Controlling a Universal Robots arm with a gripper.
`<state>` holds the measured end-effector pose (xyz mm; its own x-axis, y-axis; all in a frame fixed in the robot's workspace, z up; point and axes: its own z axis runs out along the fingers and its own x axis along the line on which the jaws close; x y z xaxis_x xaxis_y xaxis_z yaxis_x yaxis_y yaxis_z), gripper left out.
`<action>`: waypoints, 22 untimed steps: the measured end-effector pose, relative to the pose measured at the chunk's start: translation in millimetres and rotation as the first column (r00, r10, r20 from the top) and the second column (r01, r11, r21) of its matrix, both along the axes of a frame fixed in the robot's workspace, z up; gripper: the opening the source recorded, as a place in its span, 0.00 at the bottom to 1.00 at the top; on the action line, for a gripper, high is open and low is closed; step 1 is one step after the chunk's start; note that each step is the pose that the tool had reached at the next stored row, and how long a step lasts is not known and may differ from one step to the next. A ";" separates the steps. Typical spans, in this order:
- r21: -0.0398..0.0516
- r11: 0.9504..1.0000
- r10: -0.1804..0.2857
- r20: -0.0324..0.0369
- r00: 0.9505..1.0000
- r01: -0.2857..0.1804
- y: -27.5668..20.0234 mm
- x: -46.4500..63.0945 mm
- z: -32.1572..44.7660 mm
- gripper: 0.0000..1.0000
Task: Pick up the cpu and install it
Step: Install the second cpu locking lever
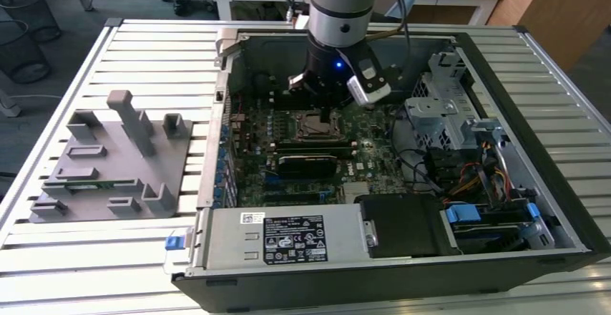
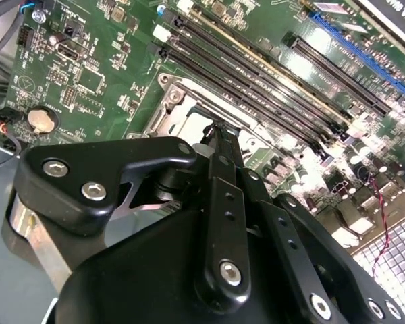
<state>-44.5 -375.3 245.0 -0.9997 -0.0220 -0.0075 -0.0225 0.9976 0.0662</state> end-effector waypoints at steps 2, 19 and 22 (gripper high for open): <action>0.012 1.000 0.000 -0.001 1.000 0.000 -2.3 0.0 -0.2 0.11; 0.017 1.000 0.000 -0.008 1.000 0.000 -13.8 -2.4 -8.4 0.11; 0.017 1.000 0.000 -0.010 1.000 0.000 -16.3 -2.4 -9.7 0.11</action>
